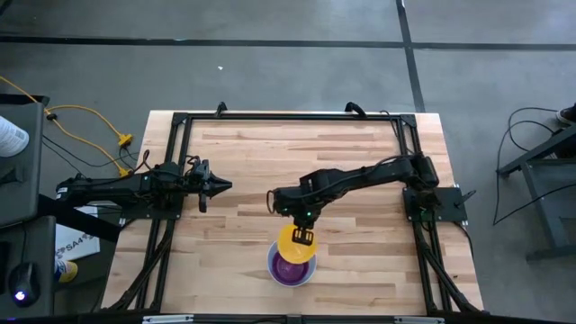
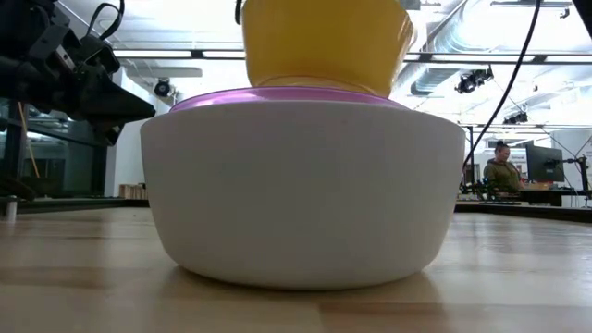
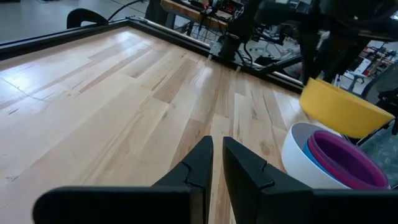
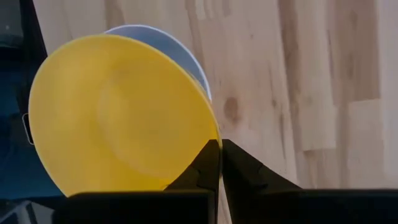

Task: Nest bowls inside each other
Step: Stack the yellow bowl on top of the purple bowl

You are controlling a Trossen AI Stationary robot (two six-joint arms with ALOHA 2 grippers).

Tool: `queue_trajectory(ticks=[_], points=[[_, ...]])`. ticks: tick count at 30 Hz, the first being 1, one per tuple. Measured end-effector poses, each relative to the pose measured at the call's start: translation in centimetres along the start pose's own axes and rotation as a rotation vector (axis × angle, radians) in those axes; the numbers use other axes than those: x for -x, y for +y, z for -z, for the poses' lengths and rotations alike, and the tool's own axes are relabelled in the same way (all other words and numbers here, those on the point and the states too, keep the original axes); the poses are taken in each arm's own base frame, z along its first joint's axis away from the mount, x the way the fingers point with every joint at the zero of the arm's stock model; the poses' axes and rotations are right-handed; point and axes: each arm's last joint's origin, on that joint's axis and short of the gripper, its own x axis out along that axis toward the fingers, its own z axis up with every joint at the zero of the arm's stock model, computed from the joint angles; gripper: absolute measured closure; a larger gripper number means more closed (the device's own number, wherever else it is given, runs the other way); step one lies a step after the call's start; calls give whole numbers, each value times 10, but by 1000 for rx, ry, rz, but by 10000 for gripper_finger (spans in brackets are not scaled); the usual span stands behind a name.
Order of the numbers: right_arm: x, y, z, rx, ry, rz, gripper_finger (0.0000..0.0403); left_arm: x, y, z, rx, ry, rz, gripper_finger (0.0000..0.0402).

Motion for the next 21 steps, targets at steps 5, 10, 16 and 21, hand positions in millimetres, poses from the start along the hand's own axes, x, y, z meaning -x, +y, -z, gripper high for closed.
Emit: queue_trajectory(ticks=[5,10,16,21], points=[[-9,6,-5,9,27,3,400,0,0,0,0,0,0,364],[-22,11,-6,17,54,-14,400,0,0,0,0,0,0,364],[-30,22,-4,37,55,-32,400,0,0,0,0,0,0,364],[-40,28,-3,27,72,-49,400,0,0,0,0,0,0,364]])
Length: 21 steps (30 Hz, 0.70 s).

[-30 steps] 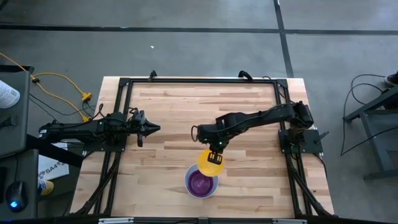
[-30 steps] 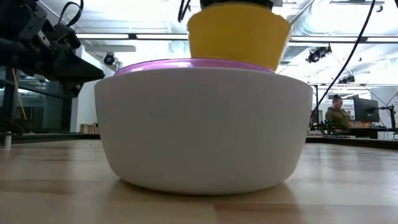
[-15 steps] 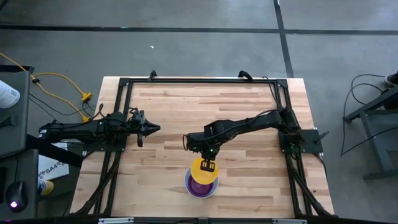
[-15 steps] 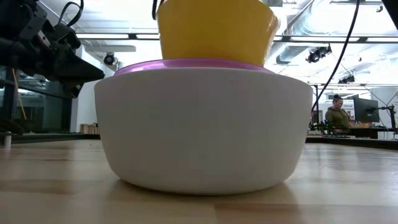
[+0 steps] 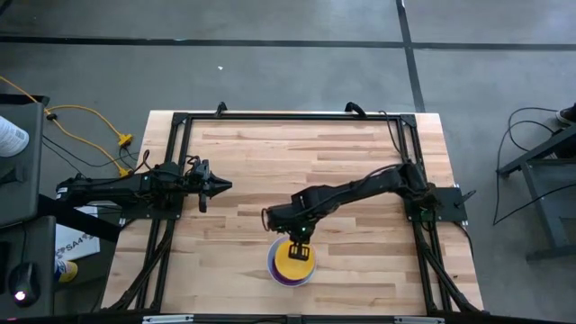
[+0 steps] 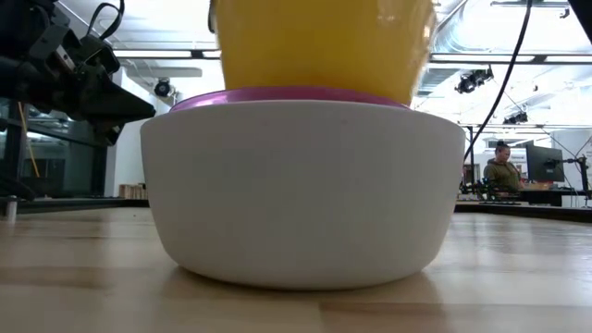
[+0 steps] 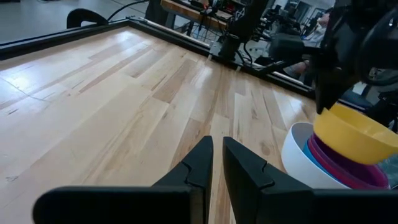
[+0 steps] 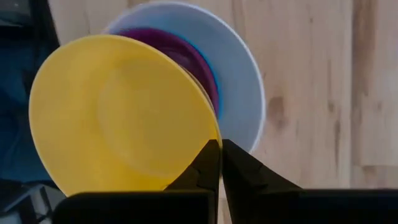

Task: Nest bowls inside each other
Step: Stack the yellow bowl on top of the purple bowl

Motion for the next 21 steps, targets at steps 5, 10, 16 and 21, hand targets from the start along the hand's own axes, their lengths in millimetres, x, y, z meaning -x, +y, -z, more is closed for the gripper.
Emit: queue_trajectory(ticks=[5,10,16,21], points=[[-9,3,-2,7,2,-24,400,0,0,0,0,0,0,364],[-17,3,-5,10,0,-31,400,0,0,0,0,0,0,364],[-30,2,-10,11,-3,-49,400,0,0,0,0,1,0,364],[-35,2,-12,13,0,-61,400,0,0,0,0,1,0,364]])
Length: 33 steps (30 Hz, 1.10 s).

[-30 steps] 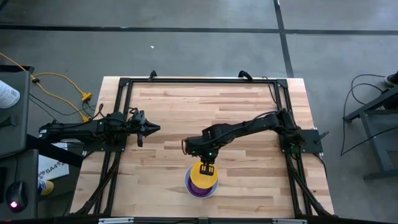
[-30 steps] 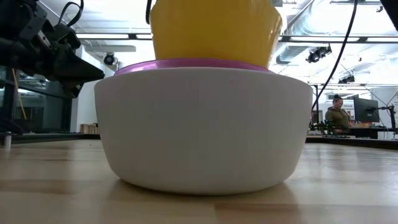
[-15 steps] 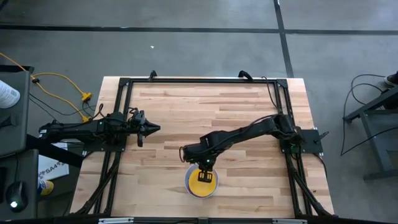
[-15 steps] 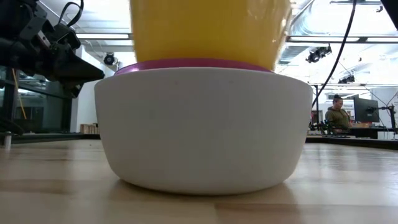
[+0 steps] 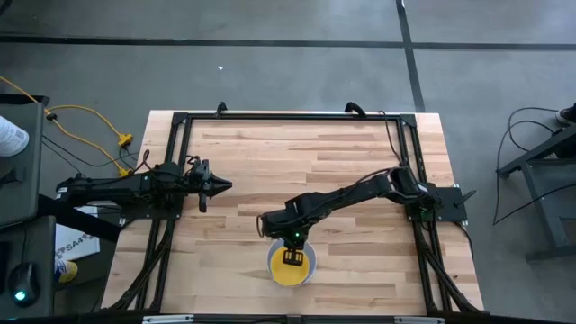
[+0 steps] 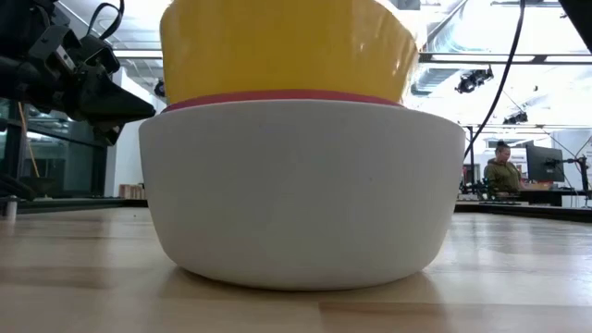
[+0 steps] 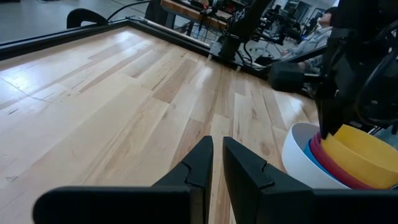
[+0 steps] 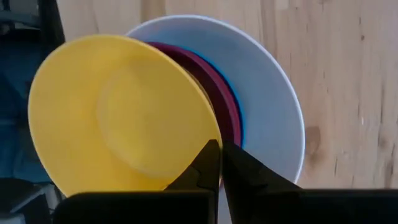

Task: Nest bowls inside each other
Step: Stack the yellow bowl on top of the purple bowl

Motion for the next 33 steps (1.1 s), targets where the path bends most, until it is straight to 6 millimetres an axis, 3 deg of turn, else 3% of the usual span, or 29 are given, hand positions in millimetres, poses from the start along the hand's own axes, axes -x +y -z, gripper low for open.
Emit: queue_trajectory(ticks=[16,33], points=[[-2,-1,0,7,1,5,370,0,0,0,0,-1,0,364],[-4,0,-7,69,-49,-14,367,0,0,0,0,-1,0,364]])
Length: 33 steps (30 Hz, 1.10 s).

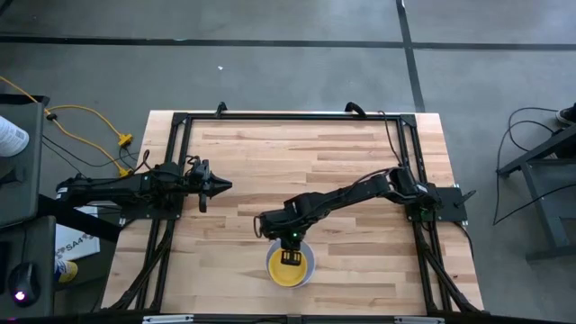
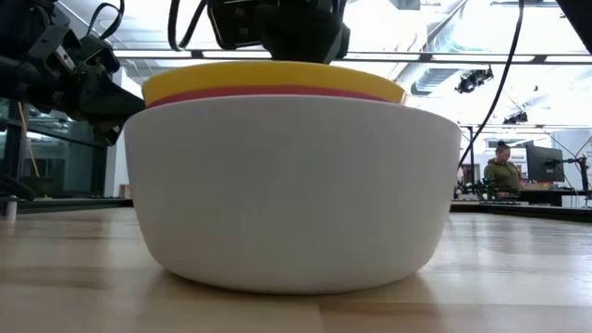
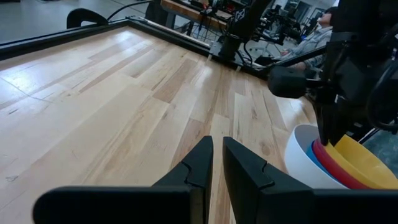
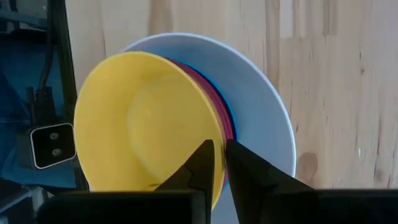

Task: Nest bowls inside each other
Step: Stack the yellow bowl on top of the purple bowl, then return to Home Position

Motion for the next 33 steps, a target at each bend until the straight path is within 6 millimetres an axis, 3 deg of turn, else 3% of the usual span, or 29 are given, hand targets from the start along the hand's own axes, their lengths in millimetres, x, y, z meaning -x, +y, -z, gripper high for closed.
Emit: queue_trajectory(ticks=[13,22,28,33], points=[[5,-3,-5,58,-47,11,367,0,0,0,0,0,0,364],[34,-4,-6,78,-150,164,367,0,0,0,0,0,0,364],[63,-28,-16,31,-298,360,367,0,0,0,0,1,0,364],[79,-44,-13,60,-439,367,367,0,0,0,0,0,0,364]])
